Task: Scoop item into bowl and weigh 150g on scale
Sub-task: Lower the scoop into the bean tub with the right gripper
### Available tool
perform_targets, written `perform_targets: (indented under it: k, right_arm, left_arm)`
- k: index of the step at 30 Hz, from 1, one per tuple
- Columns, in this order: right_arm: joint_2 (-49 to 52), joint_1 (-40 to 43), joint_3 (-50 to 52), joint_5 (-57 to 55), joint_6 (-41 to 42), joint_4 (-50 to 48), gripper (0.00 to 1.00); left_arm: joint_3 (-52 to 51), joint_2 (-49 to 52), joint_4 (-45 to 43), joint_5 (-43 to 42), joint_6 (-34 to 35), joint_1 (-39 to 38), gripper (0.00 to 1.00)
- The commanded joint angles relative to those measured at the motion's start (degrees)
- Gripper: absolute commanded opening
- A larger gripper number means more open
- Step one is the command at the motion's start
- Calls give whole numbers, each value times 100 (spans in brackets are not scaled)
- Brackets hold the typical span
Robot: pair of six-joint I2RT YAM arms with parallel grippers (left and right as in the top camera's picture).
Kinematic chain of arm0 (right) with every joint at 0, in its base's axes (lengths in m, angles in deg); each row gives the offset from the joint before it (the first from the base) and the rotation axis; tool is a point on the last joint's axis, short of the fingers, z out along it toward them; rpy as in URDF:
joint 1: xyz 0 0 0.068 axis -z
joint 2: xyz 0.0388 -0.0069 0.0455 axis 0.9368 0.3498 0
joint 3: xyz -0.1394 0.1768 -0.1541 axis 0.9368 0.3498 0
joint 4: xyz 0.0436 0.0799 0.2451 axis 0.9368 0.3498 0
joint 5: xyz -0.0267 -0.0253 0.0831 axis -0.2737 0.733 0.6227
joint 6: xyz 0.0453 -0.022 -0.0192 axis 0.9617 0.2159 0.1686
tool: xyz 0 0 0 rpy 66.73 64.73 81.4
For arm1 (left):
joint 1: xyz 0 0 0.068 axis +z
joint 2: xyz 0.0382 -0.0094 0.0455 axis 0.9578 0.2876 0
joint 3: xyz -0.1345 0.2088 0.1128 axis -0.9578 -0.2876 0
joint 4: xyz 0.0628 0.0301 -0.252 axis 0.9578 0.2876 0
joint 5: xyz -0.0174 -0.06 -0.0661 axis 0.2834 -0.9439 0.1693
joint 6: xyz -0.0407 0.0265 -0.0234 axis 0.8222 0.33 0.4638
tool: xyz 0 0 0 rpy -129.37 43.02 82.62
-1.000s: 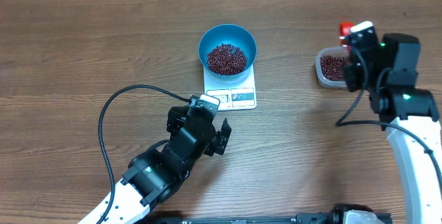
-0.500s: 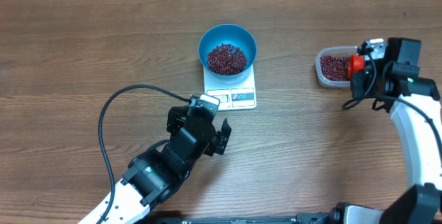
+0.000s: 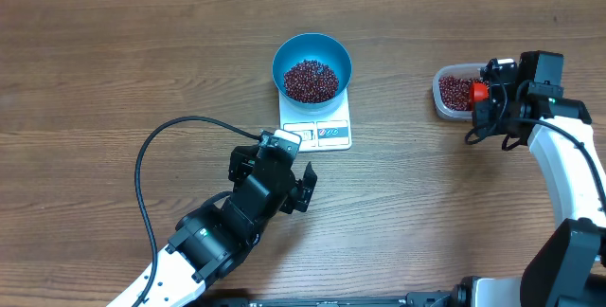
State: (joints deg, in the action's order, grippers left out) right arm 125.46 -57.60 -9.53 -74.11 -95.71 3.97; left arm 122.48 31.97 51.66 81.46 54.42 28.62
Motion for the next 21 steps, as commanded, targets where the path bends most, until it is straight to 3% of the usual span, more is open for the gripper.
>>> perform_targets:
  k: [1, 21]
  right_arm:
    - [101, 9, -7, 527, 20, -11, 4]
    - [103, 9, 2, 1056, 2, -39, 4]
  left_arm:
    - [-35, -28, -2, -7, 81, -37, 100]
    - [-35, -28, -2, -7, 81, -37, 99]
